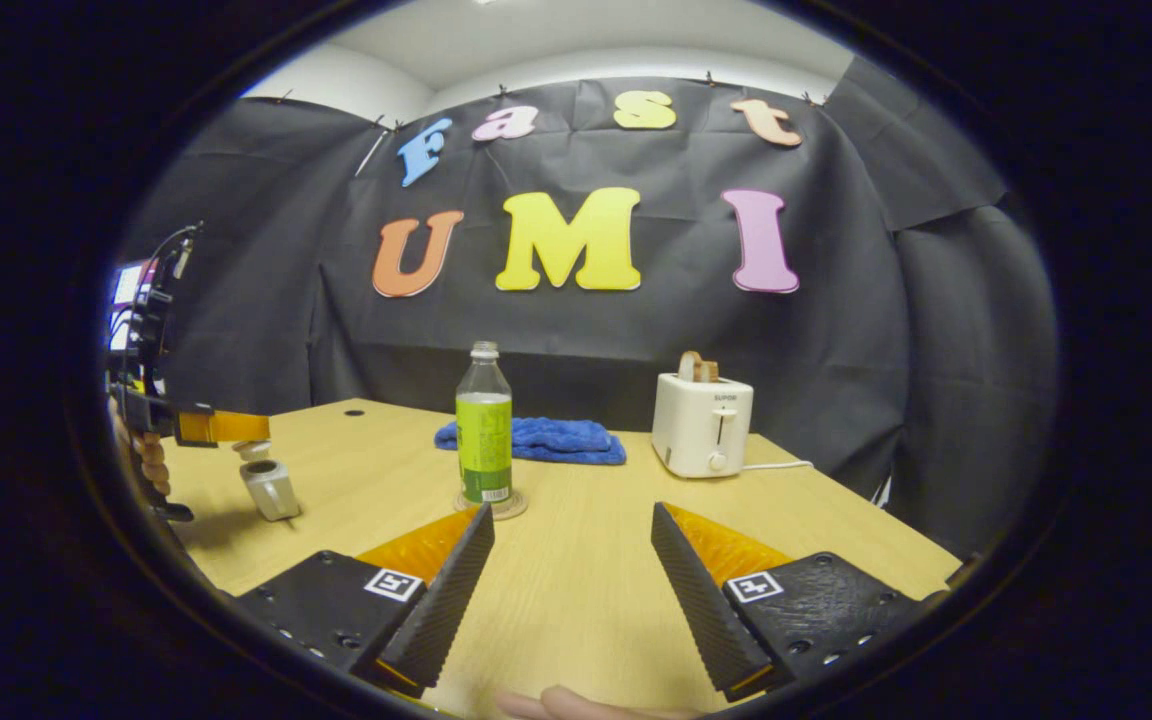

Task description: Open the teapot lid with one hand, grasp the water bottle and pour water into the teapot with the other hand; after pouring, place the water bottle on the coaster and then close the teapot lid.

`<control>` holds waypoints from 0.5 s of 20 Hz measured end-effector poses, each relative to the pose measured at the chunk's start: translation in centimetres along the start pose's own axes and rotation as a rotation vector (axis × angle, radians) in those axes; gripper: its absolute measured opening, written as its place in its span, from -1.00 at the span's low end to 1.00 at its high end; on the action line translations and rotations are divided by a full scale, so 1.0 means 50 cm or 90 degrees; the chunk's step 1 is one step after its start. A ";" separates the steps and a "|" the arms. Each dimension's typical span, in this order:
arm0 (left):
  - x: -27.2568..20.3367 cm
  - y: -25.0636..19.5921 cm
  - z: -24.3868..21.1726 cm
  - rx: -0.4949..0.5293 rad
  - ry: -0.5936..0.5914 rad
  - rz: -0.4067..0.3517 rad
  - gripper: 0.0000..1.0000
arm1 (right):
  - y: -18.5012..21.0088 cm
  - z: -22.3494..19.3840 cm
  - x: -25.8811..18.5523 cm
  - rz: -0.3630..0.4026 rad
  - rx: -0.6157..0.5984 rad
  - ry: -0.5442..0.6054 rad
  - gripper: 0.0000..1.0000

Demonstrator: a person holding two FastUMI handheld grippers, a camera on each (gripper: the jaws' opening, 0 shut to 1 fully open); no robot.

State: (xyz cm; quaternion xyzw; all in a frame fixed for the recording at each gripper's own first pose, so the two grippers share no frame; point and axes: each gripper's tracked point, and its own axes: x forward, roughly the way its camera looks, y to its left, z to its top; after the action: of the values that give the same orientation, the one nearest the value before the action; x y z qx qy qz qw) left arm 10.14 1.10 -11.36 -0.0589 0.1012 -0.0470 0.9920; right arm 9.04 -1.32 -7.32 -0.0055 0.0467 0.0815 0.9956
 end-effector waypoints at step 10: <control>0.014 0.018 -0.039 0.035 -0.029 0.105 -0.82 | -0.042 0.041 -0.021 -0.008 0.024 -0.038 0.89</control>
State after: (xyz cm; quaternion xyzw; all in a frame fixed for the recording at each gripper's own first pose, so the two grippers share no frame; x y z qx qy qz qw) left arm 10.51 1.72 -13.54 -0.0243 0.0820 0.0336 0.9958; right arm 8.51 -3.52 -5.18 0.0151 0.0186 0.0743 0.9970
